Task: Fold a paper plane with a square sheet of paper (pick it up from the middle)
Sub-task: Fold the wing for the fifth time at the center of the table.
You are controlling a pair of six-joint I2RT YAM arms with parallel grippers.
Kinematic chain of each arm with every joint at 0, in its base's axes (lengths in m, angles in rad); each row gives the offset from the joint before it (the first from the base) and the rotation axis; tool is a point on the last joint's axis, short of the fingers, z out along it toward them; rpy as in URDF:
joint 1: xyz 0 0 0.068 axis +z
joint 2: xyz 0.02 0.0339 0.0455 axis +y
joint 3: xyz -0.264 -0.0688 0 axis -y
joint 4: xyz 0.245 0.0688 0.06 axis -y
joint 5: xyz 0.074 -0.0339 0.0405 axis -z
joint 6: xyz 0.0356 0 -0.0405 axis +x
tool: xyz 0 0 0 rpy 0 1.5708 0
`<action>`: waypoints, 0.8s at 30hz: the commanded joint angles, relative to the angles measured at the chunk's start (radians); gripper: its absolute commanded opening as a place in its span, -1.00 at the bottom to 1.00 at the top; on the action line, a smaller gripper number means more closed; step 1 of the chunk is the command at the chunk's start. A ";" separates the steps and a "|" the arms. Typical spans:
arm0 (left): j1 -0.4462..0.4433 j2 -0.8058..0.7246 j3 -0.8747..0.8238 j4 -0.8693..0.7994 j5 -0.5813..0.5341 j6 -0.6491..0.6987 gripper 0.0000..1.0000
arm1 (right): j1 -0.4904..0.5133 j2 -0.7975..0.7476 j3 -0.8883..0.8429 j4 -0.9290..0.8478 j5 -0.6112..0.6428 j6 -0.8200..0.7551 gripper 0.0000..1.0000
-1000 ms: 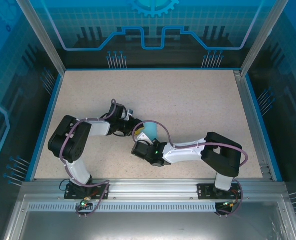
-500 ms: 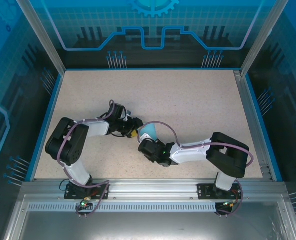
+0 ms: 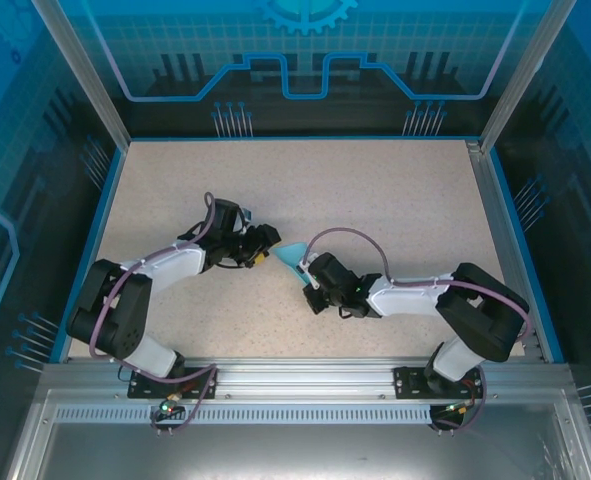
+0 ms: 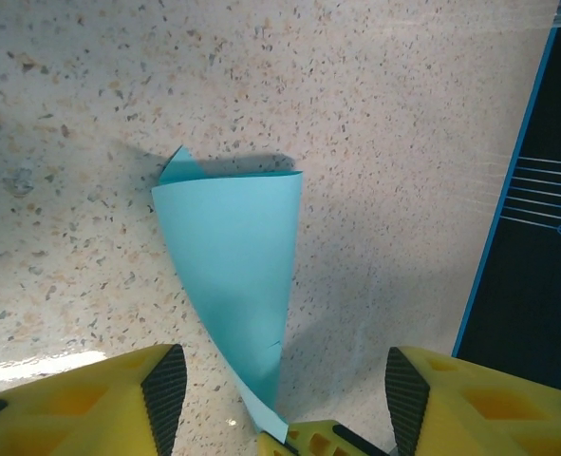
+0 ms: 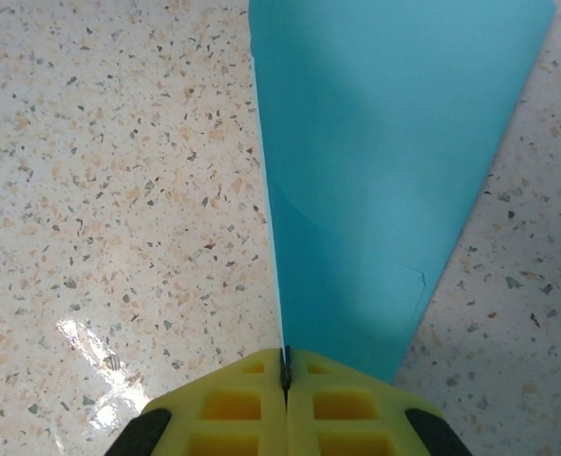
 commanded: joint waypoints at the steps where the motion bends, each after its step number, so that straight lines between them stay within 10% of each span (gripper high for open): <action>1: -0.010 0.036 -0.004 -0.023 0.023 -0.002 0.22 | -0.020 -0.017 -0.011 0.052 -0.097 0.003 -0.89; 13: -0.056 0.170 0.090 -0.073 0.046 -0.024 0.16 | -0.020 -0.011 -0.018 0.057 -0.085 -0.004 -0.87; 24: -0.058 0.201 0.144 -0.146 0.044 -0.010 -0.66 | -0.017 -0.008 0.003 0.007 -0.057 -0.026 -0.71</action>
